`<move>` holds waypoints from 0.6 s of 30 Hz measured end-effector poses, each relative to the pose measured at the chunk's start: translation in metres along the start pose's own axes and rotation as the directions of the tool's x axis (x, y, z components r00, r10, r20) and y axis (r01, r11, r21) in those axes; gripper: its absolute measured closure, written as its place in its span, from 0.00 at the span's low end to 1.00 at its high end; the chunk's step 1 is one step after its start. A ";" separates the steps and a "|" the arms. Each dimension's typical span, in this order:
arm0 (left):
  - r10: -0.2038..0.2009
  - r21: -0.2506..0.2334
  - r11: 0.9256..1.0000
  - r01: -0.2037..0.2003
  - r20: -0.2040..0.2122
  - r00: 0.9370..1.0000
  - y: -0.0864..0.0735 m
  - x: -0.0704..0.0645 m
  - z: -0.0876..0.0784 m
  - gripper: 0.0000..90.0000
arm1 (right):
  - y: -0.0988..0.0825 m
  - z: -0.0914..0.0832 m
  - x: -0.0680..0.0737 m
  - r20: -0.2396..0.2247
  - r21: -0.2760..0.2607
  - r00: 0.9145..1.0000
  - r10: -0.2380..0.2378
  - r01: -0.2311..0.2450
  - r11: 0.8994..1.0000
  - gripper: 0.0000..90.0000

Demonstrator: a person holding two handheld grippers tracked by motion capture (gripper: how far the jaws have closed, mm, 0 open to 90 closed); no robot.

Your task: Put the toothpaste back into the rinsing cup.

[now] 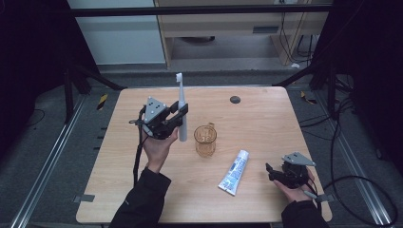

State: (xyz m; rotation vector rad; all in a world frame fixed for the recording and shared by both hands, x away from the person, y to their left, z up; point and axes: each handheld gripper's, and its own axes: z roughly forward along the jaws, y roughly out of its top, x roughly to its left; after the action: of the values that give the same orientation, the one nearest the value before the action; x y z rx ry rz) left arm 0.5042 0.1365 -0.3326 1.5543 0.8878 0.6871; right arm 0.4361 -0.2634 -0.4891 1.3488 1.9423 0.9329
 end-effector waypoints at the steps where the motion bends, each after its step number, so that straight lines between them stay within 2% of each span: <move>1: 0.007 -0.007 1.000 -0.007 -0.003 1.000 0.000 -0.001 0.002 0.74 | 0.000 0.000 0.000 0.000 -0.002 1.000 0.000 0.000 1.000 0.22; 10: 0.019 -0.049 0.999 -0.018 0.012 1.000 0.000 -0.010 0.020 0.74 | -0.001 0.000 0.000 0.000 -0.007 1.000 -0.008 0.008 1.000 0.22; 14: 0.012 -0.074 0.997 -0.010 0.024 1.000 0.000 -0.014 0.027 0.74 | -0.001 0.000 0.000 0.000 -0.011 1.000 -0.019 0.019 1.000 0.22; 18: 0.010 -0.076 0.997 -0.007 0.036 0.999 -0.003 -0.018 0.037 0.74 | -0.001 0.000 0.001 0.001 -0.016 1.000 -0.020 0.020 1.000 0.22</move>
State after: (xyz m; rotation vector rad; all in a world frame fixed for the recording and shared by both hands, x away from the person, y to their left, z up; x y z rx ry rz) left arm 0.5240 0.1014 -0.3408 1.4990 0.8194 0.6884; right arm 0.4355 -0.2631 -0.4900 1.3179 1.9407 0.9366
